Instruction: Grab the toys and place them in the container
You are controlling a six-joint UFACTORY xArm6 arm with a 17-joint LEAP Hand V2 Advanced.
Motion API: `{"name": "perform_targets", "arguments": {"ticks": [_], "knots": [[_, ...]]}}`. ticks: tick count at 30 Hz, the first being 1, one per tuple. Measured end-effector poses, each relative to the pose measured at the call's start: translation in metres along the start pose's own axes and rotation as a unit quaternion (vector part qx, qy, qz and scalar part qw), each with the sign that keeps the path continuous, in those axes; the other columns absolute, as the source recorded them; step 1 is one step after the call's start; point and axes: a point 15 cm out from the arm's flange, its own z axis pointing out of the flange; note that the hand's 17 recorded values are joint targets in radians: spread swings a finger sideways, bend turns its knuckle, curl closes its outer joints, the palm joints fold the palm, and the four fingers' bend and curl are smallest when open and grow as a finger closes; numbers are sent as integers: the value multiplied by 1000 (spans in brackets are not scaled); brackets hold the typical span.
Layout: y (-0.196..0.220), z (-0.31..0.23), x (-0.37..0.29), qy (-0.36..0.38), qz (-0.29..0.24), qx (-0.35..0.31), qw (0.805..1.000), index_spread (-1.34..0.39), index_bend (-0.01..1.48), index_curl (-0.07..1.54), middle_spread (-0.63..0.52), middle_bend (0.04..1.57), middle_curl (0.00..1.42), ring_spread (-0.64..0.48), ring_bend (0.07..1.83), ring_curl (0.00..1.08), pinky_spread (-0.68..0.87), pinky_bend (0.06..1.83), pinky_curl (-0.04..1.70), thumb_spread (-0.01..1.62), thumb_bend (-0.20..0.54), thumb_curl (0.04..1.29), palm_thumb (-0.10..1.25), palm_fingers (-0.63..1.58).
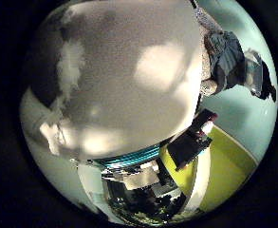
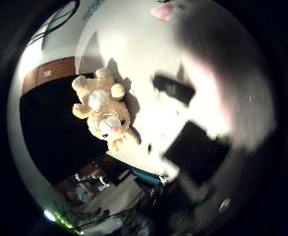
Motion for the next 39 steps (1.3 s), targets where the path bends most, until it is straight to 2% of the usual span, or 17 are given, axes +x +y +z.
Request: {"name": "perform_targets", "arguments": {"ticks": [2,3,7,10,13,20,28,39], "knots": [[2,-4,-1,2,-1,1,1000,-405,451,402,-242,901,610,-268,1083,487,-357,988,397,1083,-11,378,744,1328],[2,-8,-1,3,-2,5,1000,-405,579,468,-242,965,647,-267,1136,514,-347,1073,439,1082,-5,387,772,1335],[3,-29,-2,12,-3,31,999,-344,936,657,-223,1141,752,-250,1287,599,-283,1275,567,1095,6,428,897,1211],[7,-52,-2,20,-4,59,998,-282,1068,740,-201,1233,803,-235,1362,658,-237,1360,661,1115,2,469,980,1113],[21,-67,-5,20,-3,60,998,-257,1104,769,-190,1268,823,-231,1385,690,-206,1374,724,1113,-6,508,1022,1074],[61,-131,-10,37,-7,81,996,-227,1117,797,-178,1288,839,-231,1378,734,-178,1340,837,1109,-13,565,1023,1057],[99,-222,-33,58,-20,156,986,-222,1109,814,-175,1282,846,-234,1356,765,-195,1281,932,1105,-13,601,1006,1061],[140,-320,-116,51,-78,218,972,-222,1092,827,-179,1265,861,-239,1332,794,-222,1221,1024,1104,-12,631,994,1069]]}}
